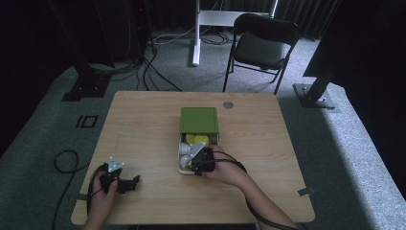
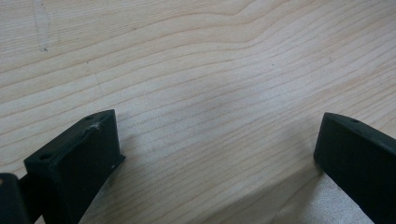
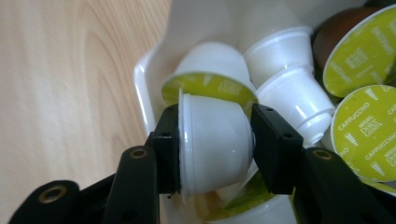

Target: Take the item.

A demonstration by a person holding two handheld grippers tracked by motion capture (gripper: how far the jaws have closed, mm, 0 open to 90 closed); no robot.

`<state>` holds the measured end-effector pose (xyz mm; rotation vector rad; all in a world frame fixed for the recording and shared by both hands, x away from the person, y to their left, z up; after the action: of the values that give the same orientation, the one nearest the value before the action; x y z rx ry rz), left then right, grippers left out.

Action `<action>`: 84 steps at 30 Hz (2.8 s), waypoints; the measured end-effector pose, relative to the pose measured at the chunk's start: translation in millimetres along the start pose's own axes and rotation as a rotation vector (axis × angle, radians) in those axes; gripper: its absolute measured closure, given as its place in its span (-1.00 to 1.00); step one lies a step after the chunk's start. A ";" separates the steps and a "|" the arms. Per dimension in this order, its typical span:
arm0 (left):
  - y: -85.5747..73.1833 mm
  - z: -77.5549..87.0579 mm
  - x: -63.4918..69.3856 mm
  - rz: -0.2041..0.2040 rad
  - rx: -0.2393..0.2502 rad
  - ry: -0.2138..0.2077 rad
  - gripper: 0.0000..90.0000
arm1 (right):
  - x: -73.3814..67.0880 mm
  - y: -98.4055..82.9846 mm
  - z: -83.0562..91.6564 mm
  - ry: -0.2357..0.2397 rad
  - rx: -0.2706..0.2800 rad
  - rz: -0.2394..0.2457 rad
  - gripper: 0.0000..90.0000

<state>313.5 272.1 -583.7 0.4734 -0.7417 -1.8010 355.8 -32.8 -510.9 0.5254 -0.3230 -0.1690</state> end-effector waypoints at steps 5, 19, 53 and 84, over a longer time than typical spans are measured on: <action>0.0 0.0 0.0 0.000 0.000 0.001 -0.97 | 0.2 2.8 11.8 0.020 0.034 -0.023 0.25; 0.0 0.0 -0.1 -0.002 -0.001 0.001 -0.97 | 16.3 0.5 34.7 -0.001 0.231 -0.205 0.25; 0.0 0.1 -0.3 -0.004 -0.002 0.002 -0.97 | 102.8 -68.1 85.3 -0.521 0.599 -0.671 0.25; -0.1 0.0 0.1 0.000 -0.001 0.000 -0.97 | 148.8 -156.2 6.0 -0.591 0.326 -0.865 0.25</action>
<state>313.4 272.0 -583.8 0.4732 -0.7405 -1.8014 481.2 -204.5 -548.2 0.9145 -0.6906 -1.1382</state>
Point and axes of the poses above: each handheld gripper's, and its own axes: z roughly backward along the jaws, y roughly out of its top, x roughly to its right, the point moved 4 cm from there along -z, roughly forward along the jaws, and after that the axes turned 4 degrees about z, right-handed, at the moved point
